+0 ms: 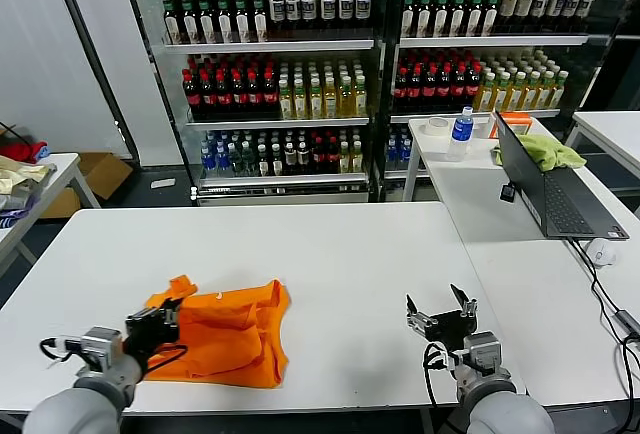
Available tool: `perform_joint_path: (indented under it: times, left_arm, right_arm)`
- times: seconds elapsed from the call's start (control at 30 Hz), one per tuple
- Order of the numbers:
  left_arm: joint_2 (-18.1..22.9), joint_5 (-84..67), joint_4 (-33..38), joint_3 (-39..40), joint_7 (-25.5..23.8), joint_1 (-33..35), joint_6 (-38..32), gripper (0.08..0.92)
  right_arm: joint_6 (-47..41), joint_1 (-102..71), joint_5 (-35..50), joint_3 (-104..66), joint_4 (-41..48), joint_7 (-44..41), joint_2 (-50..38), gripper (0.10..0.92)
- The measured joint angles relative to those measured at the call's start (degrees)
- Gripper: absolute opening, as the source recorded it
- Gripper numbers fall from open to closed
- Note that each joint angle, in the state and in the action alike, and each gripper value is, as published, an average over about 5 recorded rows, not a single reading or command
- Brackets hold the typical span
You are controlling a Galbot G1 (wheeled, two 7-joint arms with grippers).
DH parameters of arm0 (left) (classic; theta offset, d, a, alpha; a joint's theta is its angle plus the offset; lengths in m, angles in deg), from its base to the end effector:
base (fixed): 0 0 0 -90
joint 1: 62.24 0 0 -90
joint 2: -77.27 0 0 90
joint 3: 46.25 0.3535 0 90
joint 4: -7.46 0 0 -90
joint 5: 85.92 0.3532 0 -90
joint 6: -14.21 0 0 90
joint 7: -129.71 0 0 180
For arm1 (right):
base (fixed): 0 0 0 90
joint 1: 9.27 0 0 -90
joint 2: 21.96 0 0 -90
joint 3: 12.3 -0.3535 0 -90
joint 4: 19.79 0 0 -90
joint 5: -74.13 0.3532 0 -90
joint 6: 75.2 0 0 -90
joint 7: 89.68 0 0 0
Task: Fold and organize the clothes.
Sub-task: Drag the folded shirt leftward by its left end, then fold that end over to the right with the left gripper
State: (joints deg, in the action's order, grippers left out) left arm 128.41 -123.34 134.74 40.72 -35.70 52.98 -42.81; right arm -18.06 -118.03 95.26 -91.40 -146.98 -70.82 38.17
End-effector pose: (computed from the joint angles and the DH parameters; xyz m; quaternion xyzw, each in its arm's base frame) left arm 0.2116 0.0991 -0.2095 -0.0529 -0.9718 -0.0609 0.2215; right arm 0.2141 -0.0236 -0.2289 0.0515 -0.9785 0.0979 0.1739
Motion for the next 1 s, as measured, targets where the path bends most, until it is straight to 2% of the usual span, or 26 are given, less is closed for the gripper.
perform_joint_path:
  times: [0.37,0.7,0.8,1.0]
  left_arm:
    - [3.2,1.6,-4.2,9.6,-0.8,-7.7,0.0,0.095]
    - [4.9,2.1,-7.1,15.5,-2.0,-11.5,0.0,0.1]
    - [5.8,1.3,-8.0,17.0,-2.6,-12.4,-0.6,0.144]
    - [7.9,-1.4,-9.1,18.7,-4.5,-13.2,-3.8,0.312]
  right_arm:
    - [0.0,-1.2,-0.3,-1.2,-0.2,0.0,0.0,0.823]
    - [-0.1,-1.0,-1.0,-0.7,0.3,0.1,1.1,0.823]
    - [-0.1,-0.7,-1.1,-0.6,0.6,0.0,1.3,0.823]
    - [-0.1,-0.2,-1.1,-0.5,0.8,-0.1,1.3,0.823]
